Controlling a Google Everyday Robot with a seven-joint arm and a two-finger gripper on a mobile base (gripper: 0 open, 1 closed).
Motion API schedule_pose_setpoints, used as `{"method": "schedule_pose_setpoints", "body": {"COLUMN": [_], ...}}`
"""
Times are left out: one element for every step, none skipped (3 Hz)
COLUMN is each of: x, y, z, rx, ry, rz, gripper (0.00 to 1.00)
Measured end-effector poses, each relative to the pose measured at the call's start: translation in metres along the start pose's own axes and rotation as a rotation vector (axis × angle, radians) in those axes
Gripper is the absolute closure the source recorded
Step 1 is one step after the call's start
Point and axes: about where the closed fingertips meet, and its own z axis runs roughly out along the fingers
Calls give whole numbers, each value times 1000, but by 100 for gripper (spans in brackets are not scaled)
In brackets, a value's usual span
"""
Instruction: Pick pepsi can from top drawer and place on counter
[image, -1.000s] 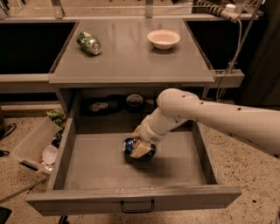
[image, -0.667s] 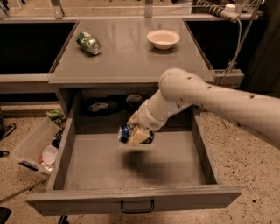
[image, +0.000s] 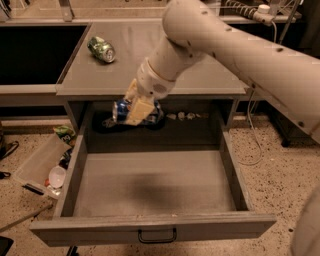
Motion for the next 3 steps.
{"method": "schedule_pose_setpoints", "body": {"x": [-23,-23,-29], "y": [-5,-7,-34], "z": [-23,-24,-49], "rx": [-18,-14,72], "ry": [-1,1,40], "rz": [-42,-46,-79], "gripper": [100,100,100]}}
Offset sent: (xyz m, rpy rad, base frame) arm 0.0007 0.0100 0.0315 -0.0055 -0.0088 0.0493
